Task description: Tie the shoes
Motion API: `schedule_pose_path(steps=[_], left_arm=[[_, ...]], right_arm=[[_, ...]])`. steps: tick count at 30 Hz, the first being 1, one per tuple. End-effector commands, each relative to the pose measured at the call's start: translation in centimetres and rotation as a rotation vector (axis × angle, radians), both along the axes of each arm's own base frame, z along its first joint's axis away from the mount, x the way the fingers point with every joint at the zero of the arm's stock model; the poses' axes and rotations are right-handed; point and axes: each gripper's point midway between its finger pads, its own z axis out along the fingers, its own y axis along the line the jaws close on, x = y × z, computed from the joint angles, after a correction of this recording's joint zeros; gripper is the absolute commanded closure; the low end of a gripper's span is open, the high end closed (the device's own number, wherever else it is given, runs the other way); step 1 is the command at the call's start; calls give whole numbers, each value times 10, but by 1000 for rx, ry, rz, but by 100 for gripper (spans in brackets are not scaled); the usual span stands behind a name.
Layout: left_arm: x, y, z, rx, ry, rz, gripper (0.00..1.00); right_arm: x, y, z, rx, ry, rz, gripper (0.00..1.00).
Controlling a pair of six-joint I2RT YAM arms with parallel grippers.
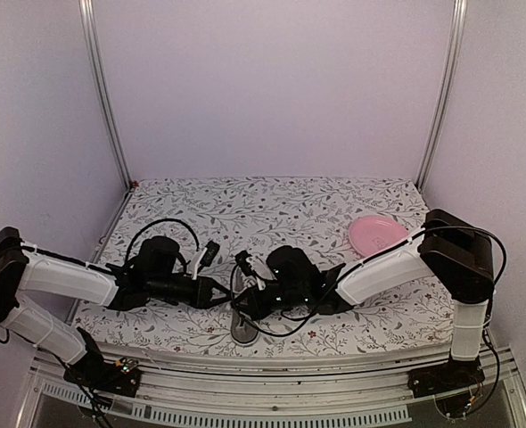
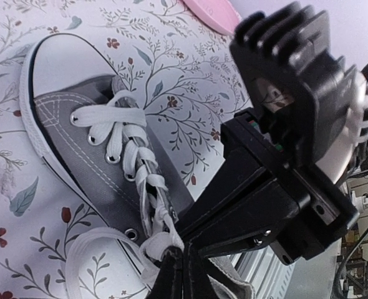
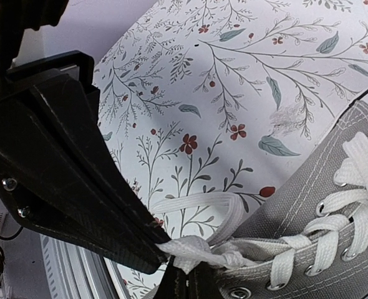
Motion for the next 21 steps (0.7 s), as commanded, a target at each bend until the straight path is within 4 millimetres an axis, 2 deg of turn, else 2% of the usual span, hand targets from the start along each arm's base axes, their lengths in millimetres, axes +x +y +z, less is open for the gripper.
schedule_pose_path(steps=[1, 5, 8, 14, 21], left_arm=[[-4, -6, 9, -49, -23, -45, 100], [-5, -11, 12, -54, -29, -61, 100], [-5, -10, 5, -29, -9, -58, 100], [1, 1, -9, 38, 19, 6, 100], [12, 8, 14, 28, -51, 61, 77]], right_arm=[[6, -3, -15, -45, 17, -30, 98], [6, -3, -16, -46, 21, -29, 98], [6, -3, -15, -44, 20, -31, 98], [6, -3, -14, -43, 16, -30, 98], [6, -2, -13, -39, 15, -28, 98]])
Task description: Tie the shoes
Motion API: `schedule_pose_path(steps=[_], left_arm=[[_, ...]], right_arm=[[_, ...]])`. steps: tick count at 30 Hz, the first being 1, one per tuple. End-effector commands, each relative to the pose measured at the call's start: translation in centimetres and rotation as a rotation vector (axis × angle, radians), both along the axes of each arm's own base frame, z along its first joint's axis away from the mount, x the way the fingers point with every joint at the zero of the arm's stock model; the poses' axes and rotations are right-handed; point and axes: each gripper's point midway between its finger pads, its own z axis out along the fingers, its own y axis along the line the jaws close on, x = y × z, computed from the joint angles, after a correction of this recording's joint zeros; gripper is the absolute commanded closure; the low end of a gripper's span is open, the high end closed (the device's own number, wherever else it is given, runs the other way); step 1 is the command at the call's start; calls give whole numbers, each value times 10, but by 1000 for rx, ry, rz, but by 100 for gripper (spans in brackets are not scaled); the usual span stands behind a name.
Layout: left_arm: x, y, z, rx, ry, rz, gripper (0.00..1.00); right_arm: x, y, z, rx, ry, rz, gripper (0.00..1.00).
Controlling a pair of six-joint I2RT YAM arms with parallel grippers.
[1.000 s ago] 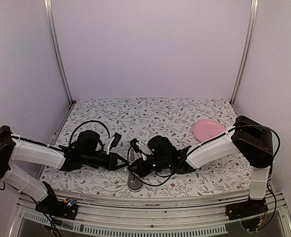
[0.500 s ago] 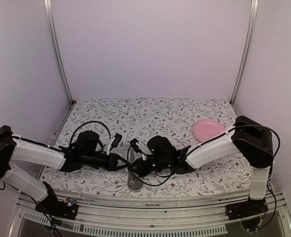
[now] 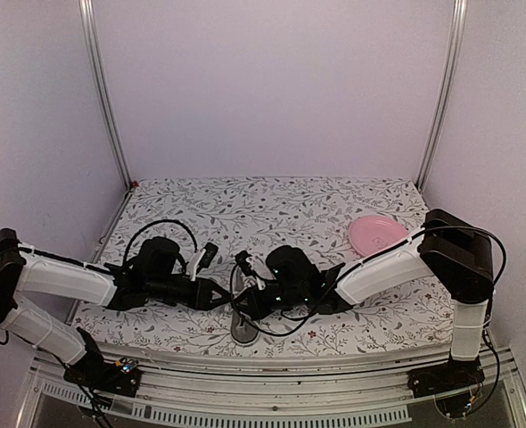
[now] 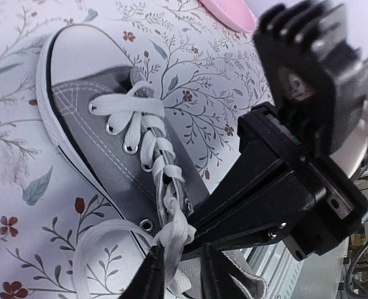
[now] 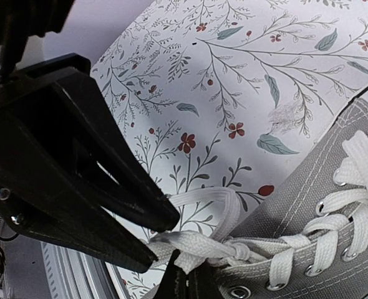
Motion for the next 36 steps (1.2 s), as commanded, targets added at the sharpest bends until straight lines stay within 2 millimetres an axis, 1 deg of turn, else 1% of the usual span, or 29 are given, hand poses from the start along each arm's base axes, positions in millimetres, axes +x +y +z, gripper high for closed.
schedule_pose_path(steps=[1, 3, 5, 7, 10, 15, 21, 26, 36], left_arm=[[16, 4, 24, -13, -78, 52, 74], [21, 8, 27, -8, -90, 82, 70], [27, 14, 25, 0, -84, 120, 67], [31, 20, 20, 11, -63, 151, 65], [35, 24, 7, 48, -22, 168, 66], [36, 19, -8, 77, 26, 137, 71], [37, 10, -16, 76, 54, 102, 73], [35, 3, -10, 23, 41, 67, 74], [27, 1, 1, -36, 22, 38, 74]], right_arm=[[6, -3, -13, -36, 8, -24, 98], [6, -3, -13, -37, 8, -24, 98], [6, -3, -13, -37, 6, -24, 98], [6, -3, -13, -37, 8, -24, 97], [6, -3, -13, -36, 6, -25, 98], [6, -2, -12, -33, 4, -21, 98], [6, -2, -11, -29, 5, -23, 98], [6, -2, -11, -29, 6, -23, 98], [6, -2, -12, -31, 6, -22, 98]])
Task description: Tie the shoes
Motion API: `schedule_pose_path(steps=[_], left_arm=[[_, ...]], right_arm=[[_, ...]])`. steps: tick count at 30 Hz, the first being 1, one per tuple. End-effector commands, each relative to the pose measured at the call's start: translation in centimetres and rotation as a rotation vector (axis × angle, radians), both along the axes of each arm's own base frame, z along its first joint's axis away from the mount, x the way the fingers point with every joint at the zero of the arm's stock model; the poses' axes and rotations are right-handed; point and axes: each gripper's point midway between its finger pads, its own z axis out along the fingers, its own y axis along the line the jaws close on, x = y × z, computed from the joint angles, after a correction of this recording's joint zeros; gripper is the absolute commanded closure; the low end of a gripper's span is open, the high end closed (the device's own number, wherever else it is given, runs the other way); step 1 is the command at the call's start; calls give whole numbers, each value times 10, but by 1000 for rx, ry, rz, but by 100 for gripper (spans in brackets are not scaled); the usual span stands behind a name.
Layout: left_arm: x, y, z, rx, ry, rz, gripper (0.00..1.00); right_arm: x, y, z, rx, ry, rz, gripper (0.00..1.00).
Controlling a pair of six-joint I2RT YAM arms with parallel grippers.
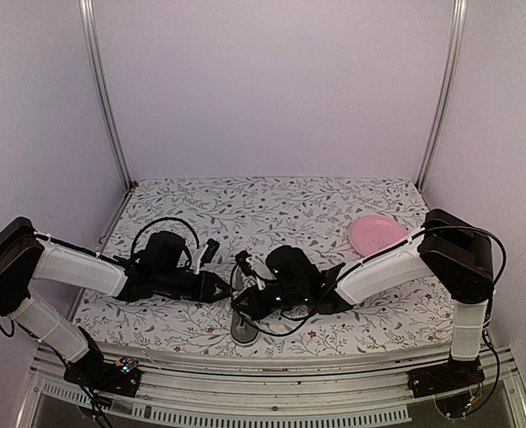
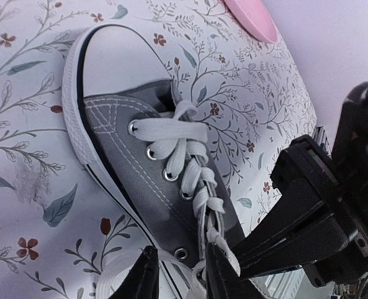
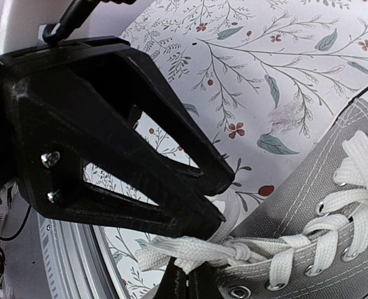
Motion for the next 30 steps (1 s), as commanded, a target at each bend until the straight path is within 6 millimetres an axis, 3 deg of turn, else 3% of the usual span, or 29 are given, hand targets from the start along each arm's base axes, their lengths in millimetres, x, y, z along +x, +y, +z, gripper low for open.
schedule_pose_path(steps=[1, 14, 30], left_arm=[[0, -1, 14, -61, -34, -17, 74], [-5, -3, 20, -103, -40, -35, 74], [-9, -5, 9, -110, -3, -48, 78]], right_arm=[[6, -2, -11, -30, 6, -23, 98], [6, -2, -11, -30, 7, -23, 98], [5, -2, -11, -29, 10, -21, 98]])
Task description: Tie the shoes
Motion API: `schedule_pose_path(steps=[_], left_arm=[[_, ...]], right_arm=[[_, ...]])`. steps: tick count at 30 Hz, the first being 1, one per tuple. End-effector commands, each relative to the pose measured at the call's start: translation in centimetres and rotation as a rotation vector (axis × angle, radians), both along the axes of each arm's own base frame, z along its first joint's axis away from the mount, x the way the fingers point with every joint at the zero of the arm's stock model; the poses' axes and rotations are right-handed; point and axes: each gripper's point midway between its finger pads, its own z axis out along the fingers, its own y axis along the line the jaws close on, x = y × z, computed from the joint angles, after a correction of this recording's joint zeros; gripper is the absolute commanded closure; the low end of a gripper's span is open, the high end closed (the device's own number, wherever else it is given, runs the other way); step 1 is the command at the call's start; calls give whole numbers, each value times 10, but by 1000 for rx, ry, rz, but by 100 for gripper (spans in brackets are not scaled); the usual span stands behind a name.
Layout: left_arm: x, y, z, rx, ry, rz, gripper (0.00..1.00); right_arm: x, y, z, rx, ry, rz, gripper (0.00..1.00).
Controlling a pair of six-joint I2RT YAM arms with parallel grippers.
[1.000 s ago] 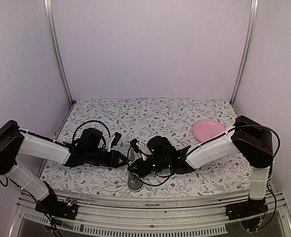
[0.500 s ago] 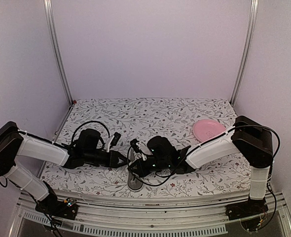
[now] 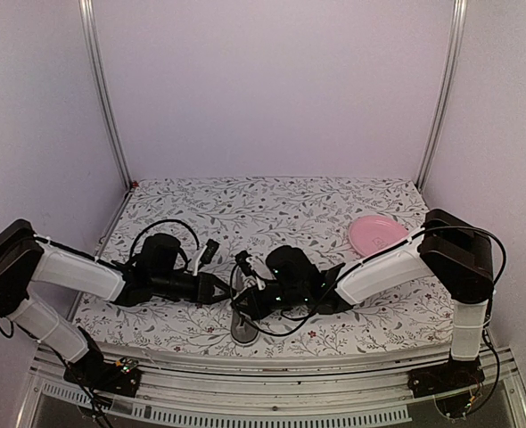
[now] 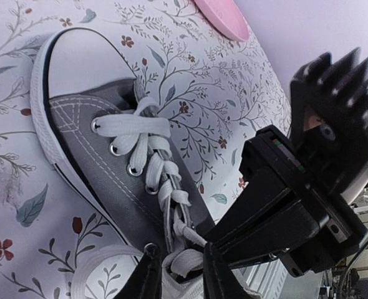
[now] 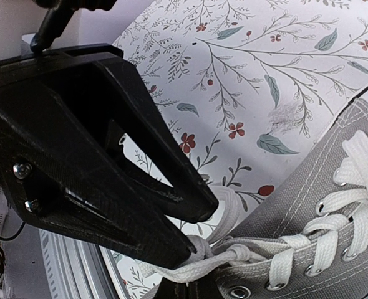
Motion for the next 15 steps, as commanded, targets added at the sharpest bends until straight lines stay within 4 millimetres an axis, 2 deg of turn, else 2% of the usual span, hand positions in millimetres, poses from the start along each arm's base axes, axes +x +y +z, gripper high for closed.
schedule_pose_path(steps=[1, 8, 15], left_arm=[[2, 0, -2, -15, 6, 1, 79], [2, -3, -3, -27, 10, -9, 83], [2, -5, -5, -36, 22, -15, 94]], right_arm=[[6, -2, -11, -28, 9, -21, 98], [5, -2, -11, -29, 7, -19, 97], [6, -2, -9, -27, 3, -23, 98]])
